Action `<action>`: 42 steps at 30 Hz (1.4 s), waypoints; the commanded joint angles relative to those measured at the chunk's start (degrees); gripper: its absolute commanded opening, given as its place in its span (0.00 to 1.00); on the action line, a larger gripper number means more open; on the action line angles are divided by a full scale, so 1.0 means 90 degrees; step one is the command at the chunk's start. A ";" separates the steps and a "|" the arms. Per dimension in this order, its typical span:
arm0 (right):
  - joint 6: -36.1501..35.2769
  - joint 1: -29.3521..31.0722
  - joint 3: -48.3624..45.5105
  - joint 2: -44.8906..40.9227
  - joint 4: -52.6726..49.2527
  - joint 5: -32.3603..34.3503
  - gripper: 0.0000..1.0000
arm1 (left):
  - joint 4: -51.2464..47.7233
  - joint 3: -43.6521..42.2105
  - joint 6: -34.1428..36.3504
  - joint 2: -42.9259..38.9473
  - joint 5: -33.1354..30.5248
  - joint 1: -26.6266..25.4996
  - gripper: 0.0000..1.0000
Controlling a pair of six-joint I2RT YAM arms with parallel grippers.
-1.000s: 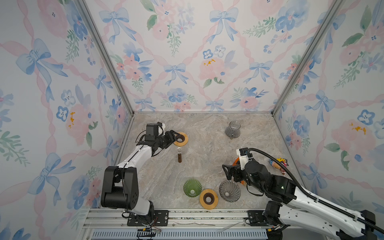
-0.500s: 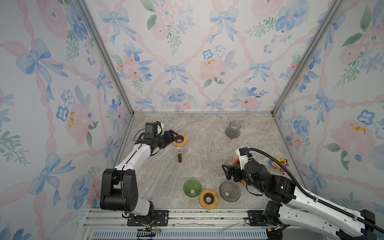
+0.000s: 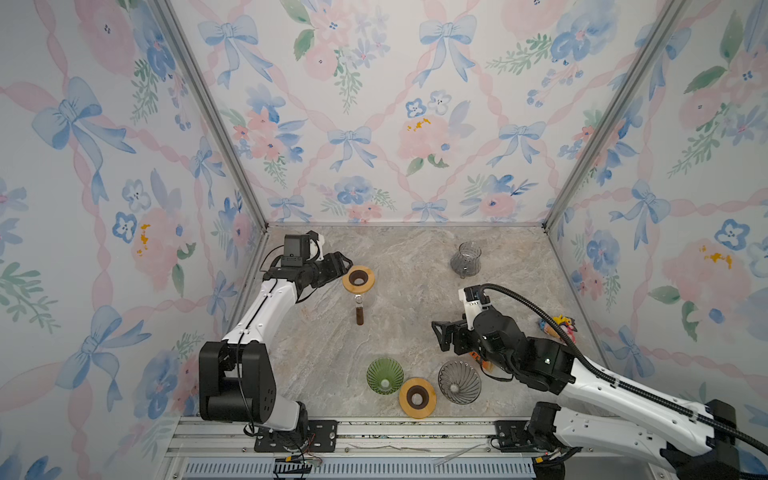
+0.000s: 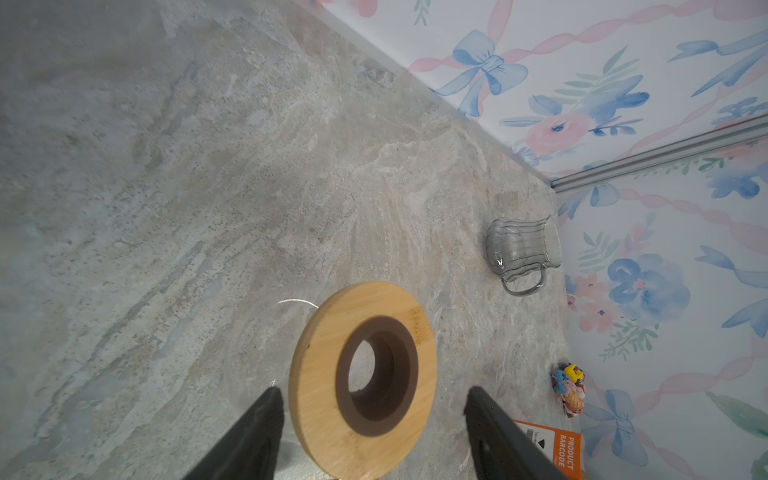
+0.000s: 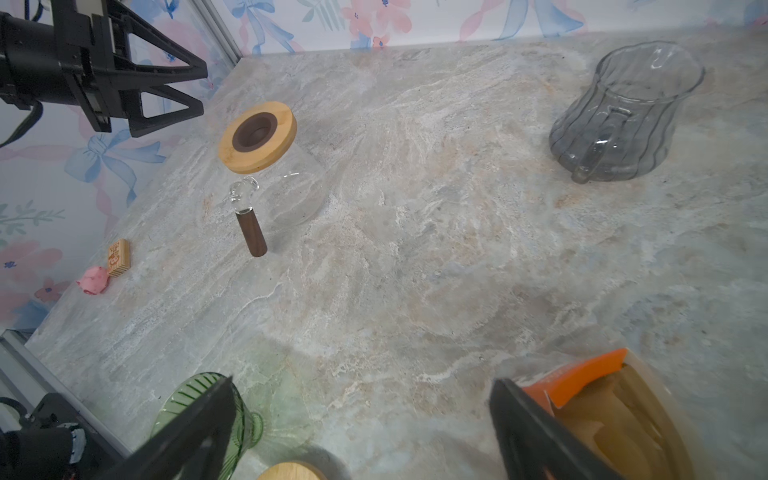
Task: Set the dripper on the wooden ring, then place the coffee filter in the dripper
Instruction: 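Release the ring and withdraw the left gripper while the right shifts toward the clear dripper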
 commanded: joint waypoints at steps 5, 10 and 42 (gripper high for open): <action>0.0228 0.0098 0.0515 0.0597 0.0431 -0.0211 0.99 | -0.0709 0.0550 0.1064 0.0334 -0.0190 0.0027 0.66; 0.0260 0.0111 0.0373 0.0478 0.0411 -0.0201 0.99 | -0.0708 0.0359 0.1476 0.0445 -0.0216 -0.0048 0.62; 0.0260 0.0276 0.0143 0.0237 0.0221 -0.0096 0.99 | -0.0915 0.0304 0.1779 0.0938 -0.1615 -0.0715 0.58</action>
